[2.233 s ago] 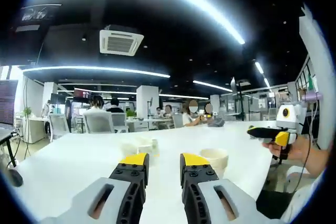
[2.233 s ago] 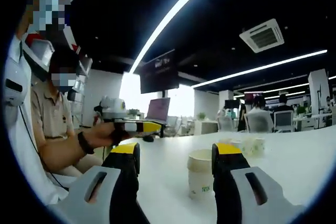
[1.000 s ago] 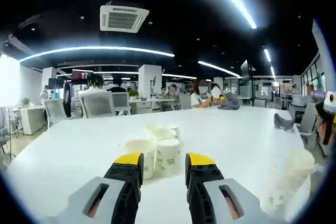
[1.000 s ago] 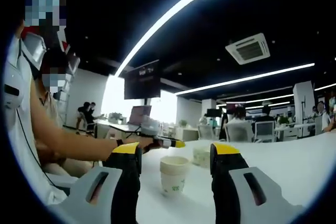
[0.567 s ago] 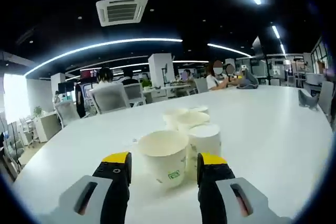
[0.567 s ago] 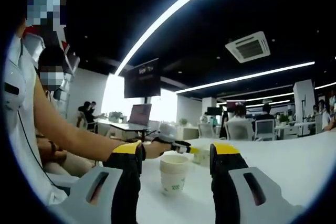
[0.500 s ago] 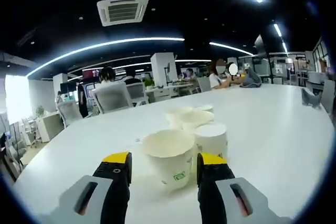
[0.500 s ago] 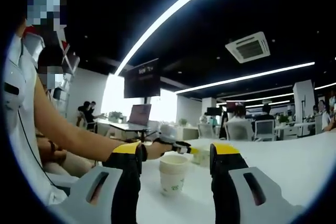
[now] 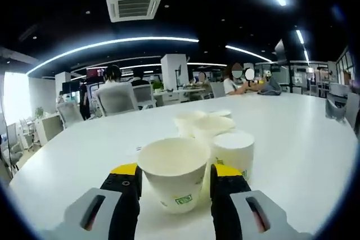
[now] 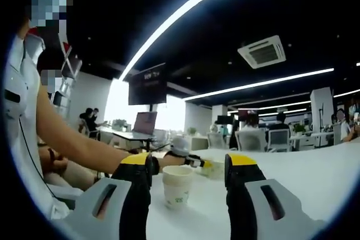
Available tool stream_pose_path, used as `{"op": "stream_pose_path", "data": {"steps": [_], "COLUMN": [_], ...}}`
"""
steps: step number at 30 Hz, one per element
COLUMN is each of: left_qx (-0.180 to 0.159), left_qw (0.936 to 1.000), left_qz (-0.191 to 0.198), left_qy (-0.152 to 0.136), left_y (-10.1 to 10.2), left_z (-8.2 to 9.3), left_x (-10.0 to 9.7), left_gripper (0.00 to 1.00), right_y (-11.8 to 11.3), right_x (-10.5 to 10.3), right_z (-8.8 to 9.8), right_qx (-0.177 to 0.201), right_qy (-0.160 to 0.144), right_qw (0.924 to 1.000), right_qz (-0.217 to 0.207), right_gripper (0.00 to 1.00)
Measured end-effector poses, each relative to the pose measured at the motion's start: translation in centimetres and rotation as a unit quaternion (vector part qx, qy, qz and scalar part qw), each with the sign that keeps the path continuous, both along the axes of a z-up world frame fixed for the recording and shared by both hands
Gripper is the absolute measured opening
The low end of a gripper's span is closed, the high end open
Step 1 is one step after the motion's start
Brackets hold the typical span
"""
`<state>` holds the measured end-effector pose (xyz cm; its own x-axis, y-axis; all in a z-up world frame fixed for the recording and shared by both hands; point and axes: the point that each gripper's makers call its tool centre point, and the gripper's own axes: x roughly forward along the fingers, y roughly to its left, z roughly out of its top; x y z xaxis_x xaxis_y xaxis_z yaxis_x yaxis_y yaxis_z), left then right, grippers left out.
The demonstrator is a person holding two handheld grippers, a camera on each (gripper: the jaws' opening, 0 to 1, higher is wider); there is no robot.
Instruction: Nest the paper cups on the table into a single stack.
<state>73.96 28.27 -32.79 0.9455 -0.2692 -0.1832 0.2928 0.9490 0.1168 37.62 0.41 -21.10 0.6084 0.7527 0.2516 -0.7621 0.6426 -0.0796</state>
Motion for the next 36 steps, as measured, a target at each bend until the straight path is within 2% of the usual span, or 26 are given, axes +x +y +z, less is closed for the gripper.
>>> {"op": "stream_pose_path", "data": {"steps": [5, 14, 20, 26, 28, 34, 36], "left_qx": [-0.014, -0.069, -0.08, -0.096, -0.111, -0.148, -0.147], "left_qw": [0.9998, 0.9974, 0.9967, 0.9952, 0.9933, 0.9872, 0.9864], "left_qz": [0.014, 0.017, 0.013, -0.002, -0.022, -0.045, -0.063], "left_qy": [0.003, 0.013, -0.009, -0.017, -0.024, -0.039, -0.039], "left_y": [0.5, -0.3, 0.3, 0.9, 1.0, 2.2, 2.3], "left_z": [-0.3, -0.5, 1.5, 2.7, 3.5, 5.5, 5.7], "left_x": [0.3, -2.1, -4.1, -5.9, -6.8, -10.0, -10.9], "left_gripper": [0.52, 0.46, 0.46, 0.45, 0.45, 0.45, 0.45], "right_y": [-0.3, -0.2, -0.1, 0.5, 0.8, 1.9, 2.2], "right_x": [0.1, 0.2, 0.3, 0.2, 0.2, 0.3, 0.2], "right_z": [0.2, 0.1, 0.0, -0.6, -0.9, -2.3, -2.6], "right_qx": [0.0, 0.002, 0.004, 0.006, 0.006, 0.001, -0.001], "right_qy": [-0.003, 0.0, 0.001, 0.006, 0.009, 0.024, 0.026], "right_qw": [1.0, 1.0, 1.0, 0.9999, 0.9999, 0.9995, 0.9994], "right_qz": [-0.003, -0.003, -0.002, 0.006, 0.009, 0.02, 0.022], "right_gripper": [0.54, 0.54, 0.54, 0.53, 0.53, 0.52, 0.52]}}
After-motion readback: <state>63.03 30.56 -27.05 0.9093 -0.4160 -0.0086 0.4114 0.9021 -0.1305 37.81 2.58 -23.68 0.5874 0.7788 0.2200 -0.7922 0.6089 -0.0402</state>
